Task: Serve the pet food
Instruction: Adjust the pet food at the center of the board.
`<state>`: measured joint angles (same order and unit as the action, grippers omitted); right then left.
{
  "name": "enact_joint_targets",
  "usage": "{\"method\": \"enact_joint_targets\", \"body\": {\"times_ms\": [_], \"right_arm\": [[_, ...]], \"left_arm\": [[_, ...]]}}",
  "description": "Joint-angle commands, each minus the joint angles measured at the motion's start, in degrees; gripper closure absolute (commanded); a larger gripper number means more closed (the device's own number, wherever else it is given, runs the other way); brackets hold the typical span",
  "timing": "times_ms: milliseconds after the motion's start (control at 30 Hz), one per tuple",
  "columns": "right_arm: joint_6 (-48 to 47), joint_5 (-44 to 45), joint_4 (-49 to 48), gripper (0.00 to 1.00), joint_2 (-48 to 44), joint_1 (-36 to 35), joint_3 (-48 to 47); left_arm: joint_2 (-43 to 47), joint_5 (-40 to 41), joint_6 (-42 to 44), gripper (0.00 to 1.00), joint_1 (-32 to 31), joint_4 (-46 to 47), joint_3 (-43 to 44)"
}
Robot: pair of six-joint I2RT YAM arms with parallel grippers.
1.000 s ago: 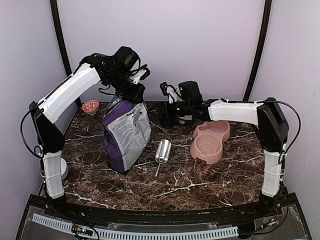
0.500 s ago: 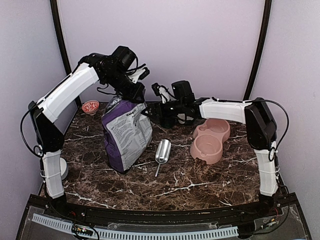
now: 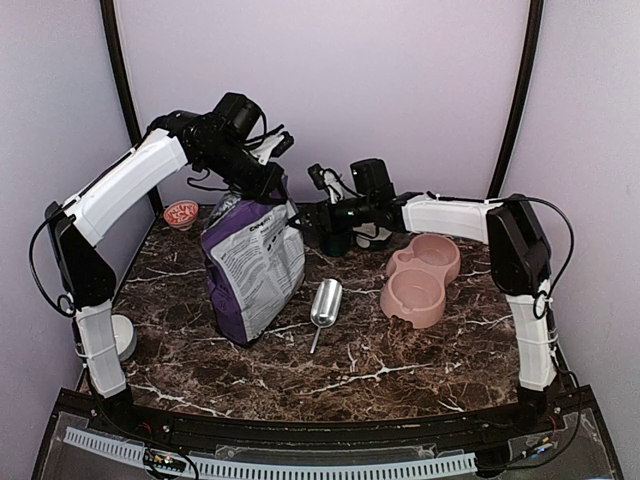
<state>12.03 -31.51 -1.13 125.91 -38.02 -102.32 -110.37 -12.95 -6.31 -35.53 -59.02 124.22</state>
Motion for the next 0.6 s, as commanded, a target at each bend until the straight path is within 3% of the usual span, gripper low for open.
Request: {"method": "enact_joint_targets", "body": {"times_ms": [0,333,567], "right_arm": [[-5.28,-1.43,-5.55,0.18,-3.60,3.55,5.35],[-14.03,-26.39,-15.58,0.26,-8.25,5.39,16.07],[-6.60,-34.55,-29.02,0.40,-7.45,5.43,18.39]], "left_arm": [[6.79,-8.94,-0.18,1.00,-0.55,4.33,0.23],[7.10,-12.61,-0.98,1.00,-0.07,5.54,0.96],[7.31,-15.86,-1.67,1.00,2.04,6.04,0.96]]}}
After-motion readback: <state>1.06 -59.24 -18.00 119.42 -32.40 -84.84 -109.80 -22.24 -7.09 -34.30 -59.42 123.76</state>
